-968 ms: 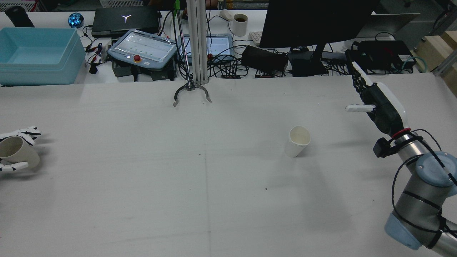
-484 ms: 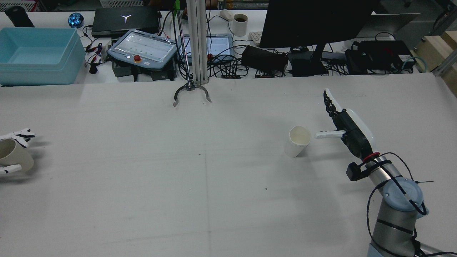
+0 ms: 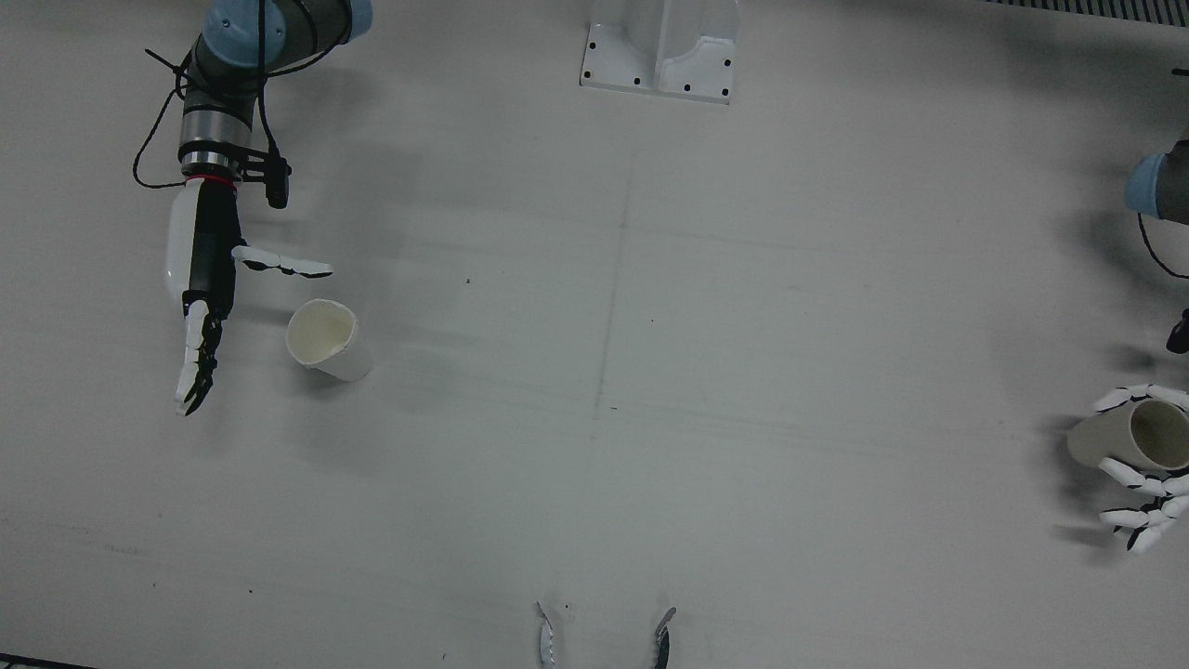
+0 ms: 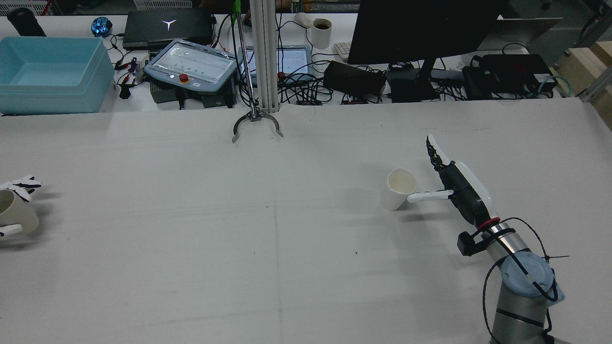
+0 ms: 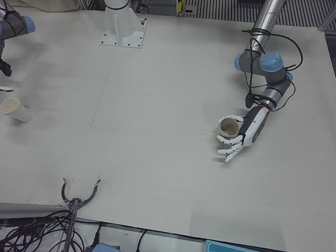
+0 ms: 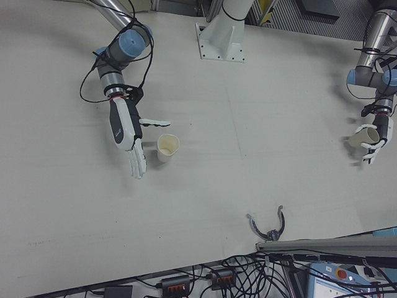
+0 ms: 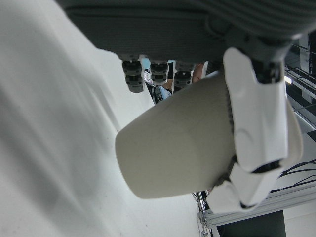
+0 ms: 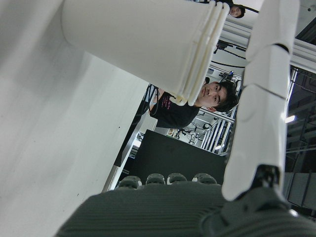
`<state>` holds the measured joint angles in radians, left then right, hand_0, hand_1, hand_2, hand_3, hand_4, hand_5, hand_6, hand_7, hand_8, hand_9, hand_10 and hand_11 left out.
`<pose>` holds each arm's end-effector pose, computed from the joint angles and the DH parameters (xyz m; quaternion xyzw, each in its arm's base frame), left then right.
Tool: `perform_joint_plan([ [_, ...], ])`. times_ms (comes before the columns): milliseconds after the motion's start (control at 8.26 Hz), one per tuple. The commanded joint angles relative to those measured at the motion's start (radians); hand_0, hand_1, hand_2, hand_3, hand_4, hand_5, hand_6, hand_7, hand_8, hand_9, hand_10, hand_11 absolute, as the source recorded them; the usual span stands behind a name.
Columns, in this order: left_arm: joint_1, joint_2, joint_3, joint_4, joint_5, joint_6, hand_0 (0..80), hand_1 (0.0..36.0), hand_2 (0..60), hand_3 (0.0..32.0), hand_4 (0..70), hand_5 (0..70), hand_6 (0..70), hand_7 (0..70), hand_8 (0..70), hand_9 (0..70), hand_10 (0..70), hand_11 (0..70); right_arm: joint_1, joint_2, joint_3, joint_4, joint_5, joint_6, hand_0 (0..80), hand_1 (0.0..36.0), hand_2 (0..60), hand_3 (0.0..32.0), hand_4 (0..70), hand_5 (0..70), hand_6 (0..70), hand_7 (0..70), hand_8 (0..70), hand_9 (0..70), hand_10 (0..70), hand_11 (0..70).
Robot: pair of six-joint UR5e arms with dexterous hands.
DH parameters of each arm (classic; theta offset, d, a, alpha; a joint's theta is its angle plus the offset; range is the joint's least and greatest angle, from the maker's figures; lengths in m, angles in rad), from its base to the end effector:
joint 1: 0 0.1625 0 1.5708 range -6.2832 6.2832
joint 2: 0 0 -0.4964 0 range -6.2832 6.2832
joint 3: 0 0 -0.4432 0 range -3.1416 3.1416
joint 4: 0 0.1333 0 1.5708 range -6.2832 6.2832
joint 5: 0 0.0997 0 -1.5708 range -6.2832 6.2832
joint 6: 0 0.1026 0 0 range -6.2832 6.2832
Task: Pour water
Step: 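Move the right hand toward the middle white cup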
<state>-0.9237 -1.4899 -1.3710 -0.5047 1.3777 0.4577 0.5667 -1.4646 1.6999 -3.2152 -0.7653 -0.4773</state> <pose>0.1830 -0.4960 0.8549 -0.0137 0.7803 -0.5680 0.2616 -0.3694 -0.4808 0.6397 0.0626 -0.7429 0.6413 0.1817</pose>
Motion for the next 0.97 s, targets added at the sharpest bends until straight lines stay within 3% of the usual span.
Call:
perform_joint_plan([
  [0, 0.000, 0.011, 0.003, -0.009, 0.001, -0.002, 53.8, 36.0, 60.0, 0.0, 39.9, 70.0, 15.5, 25.3, 5.7, 10.0, 8.0, 13.9, -0.079, 0.033, -0.058, 0.000, 0.092, 0.003, 54.1, 23.1, 5.2, 0.0, 0.0, 0.0, 0.0, 0.0, 0.0, 0.0, 0.0, 0.0],
  [484, 0.002, 0.010, 0.009, -0.009, 0.000, -0.005, 53.7, 36.0, 60.0, 0.0, 39.7, 70.0, 15.5, 24.9, 5.6, 9.9, 8.0, 13.9, -0.079, 0.035, -0.069, 0.000, 0.098, -0.003, 51.7, 20.5, 4.6, 0.0, 0.0, 0.0, 0.0, 0.0, 0.0, 0.0, 0.0, 0.0],
  [847, 0.002, 0.011, 0.010, -0.009, 0.000, -0.007, 53.7, 36.0, 60.0, 0.0, 39.2, 70.0, 15.5, 24.9, 5.8, 10.1, 8.2, 14.2, -0.079, 0.110, -0.172, 0.049, 0.115, -0.006, 51.2, 19.9, 5.0, 0.0, 0.0, 0.0, 0.0, 0.0, 0.0, 0.0, 0.0, 0.1],
])
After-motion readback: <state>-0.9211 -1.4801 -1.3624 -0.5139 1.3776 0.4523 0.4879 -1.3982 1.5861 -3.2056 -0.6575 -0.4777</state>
